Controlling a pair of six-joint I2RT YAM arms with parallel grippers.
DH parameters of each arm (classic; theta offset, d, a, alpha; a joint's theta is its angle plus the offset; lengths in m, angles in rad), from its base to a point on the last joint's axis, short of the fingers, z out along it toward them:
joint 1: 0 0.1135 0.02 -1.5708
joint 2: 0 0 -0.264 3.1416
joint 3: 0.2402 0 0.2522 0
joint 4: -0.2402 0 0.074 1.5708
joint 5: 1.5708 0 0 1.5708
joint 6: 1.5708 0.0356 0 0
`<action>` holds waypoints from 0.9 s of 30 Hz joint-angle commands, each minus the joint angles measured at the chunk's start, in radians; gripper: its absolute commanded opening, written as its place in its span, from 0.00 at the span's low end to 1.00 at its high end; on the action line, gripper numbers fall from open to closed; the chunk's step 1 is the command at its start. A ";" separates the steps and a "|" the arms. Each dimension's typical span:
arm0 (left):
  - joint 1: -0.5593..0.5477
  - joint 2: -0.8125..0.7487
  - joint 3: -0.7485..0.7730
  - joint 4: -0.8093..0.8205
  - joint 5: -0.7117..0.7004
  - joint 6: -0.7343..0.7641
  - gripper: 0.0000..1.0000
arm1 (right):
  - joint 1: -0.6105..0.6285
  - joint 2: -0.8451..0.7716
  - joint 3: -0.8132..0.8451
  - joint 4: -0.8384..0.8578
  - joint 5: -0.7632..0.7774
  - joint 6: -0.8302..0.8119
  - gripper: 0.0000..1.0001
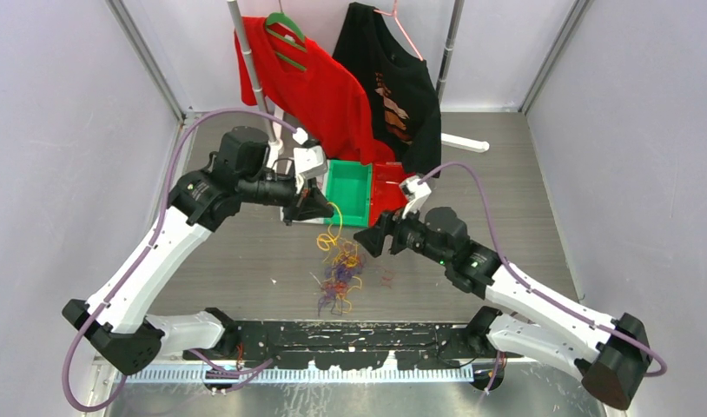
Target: Untangle the cables
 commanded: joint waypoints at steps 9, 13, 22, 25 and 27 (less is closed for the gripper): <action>-0.023 0.038 0.180 -0.061 0.038 -0.037 0.00 | 0.169 0.210 0.057 0.338 0.038 -0.272 0.82; -0.030 0.047 0.222 -0.065 0.030 -0.050 0.00 | 0.181 0.296 0.073 0.436 0.038 -0.279 0.80; -0.037 0.091 0.359 -0.074 0.014 -0.054 0.00 | 0.186 0.472 0.072 0.592 0.131 -0.235 0.57; -0.037 0.096 0.409 -0.076 0.005 -0.052 0.00 | 0.185 0.507 0.031 0.637 0.154 -0.212 0.51; -0.037 0.095 0.438 -0.075 -0.005 -0.048 0.00 | 0.185 0.526 0.001 0.663 0.177 -0.198 0.49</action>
